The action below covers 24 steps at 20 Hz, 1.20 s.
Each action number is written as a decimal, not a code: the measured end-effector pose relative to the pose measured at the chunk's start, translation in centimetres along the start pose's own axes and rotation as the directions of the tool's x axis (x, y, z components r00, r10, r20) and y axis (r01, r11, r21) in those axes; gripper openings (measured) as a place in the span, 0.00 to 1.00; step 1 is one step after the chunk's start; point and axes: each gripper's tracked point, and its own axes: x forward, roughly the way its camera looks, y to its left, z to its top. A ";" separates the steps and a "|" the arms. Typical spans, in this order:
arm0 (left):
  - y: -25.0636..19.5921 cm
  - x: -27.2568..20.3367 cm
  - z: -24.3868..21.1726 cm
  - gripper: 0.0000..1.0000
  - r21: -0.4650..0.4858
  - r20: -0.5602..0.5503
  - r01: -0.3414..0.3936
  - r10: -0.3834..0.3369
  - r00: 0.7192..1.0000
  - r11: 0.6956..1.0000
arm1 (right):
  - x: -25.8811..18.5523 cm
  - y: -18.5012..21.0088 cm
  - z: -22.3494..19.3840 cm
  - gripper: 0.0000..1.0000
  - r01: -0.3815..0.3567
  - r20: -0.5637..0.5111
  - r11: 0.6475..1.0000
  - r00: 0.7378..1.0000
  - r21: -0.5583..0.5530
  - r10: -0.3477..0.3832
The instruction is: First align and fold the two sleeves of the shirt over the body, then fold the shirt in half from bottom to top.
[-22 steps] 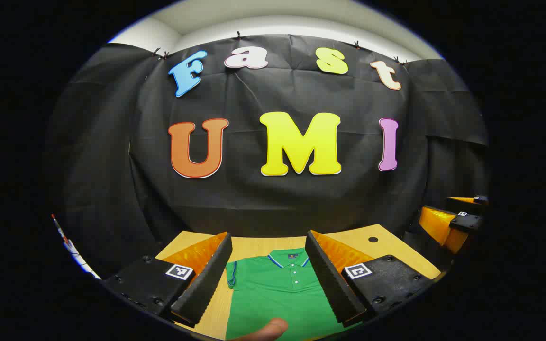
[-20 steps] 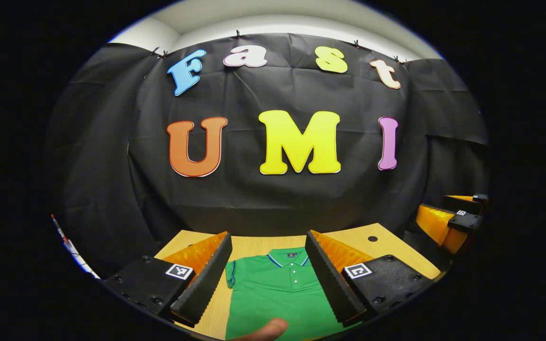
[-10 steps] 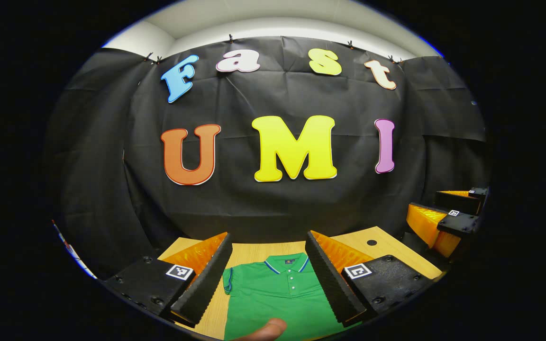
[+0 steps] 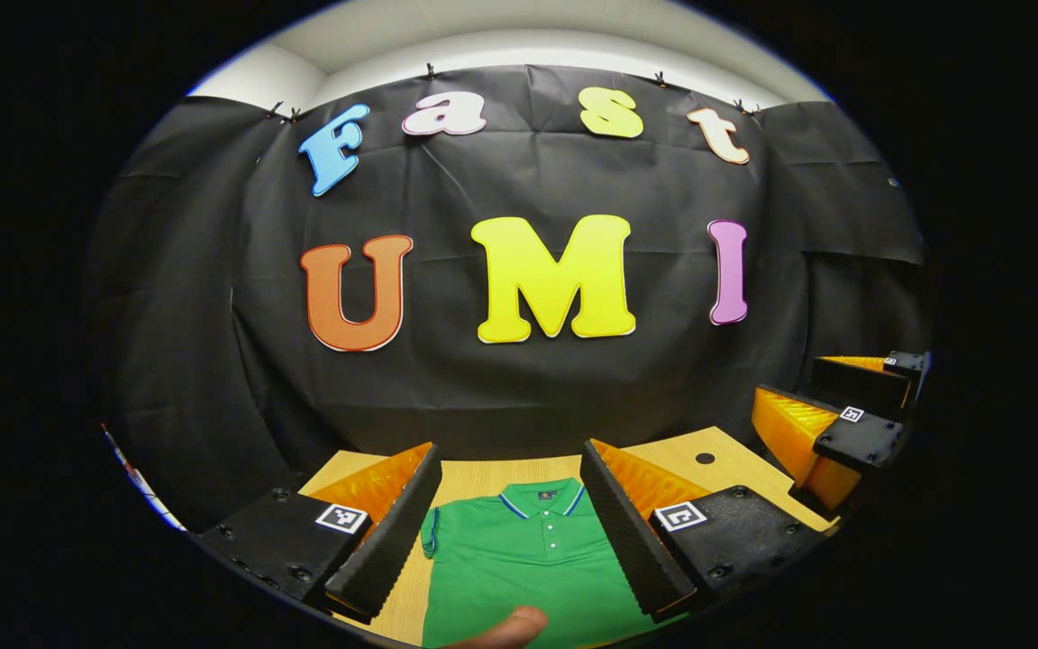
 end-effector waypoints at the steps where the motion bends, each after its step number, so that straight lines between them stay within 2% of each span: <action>1: -0.1 0.1 0.0 0.99 -0.003 -0.004 -0.001 0.001 1.000 1.000 | 0.2 0.0 -0.1 0.94 -0.004 -0.001 1.000 1.000 0.001 0.004; 8: -0.7 0.6 -0.7 1.00 -0.019 -0.015 -0.001 0.001 1.000 1.000 | 1.9 -0.1 -2.3 0.96 -0.023 -0.071 1.000 0.997 0.014 0.024; 13: -0.3 1.1 -1.5 1.00 -0.028 -0.032 -0.019 0.019 0.999 0.999 | 5.5 -0.8 -7.1 0.94 -0.017 -0.162 1.000 0.987 0.002 0.017; 15: 0.2 1.2 -1.8 1.00 -0.029 -0.035 -0.028 0.027 0.999 0.999 | 7.4 -1.7 -9.6 0.96 0.007 -0.204 1.000 0.979 0.003 -0.006; 20: 1.3 1.5 -3.1 1.00 -0.039 -0.084 -0.075 0.072 0.994 0.996 | 12.3 -2.7 -17.7 0.96 0.024 -0.365 1.000 0.931 0.010 -0.019; 24: 2.0 1.3 -3.8 1.00 -0.032 -0.115 -0.122 0.117 0.986 0.992 | 16.9 -3.4 -22.6 0.96 0.024 -0.448 1.000 0.894 0.010 -0.017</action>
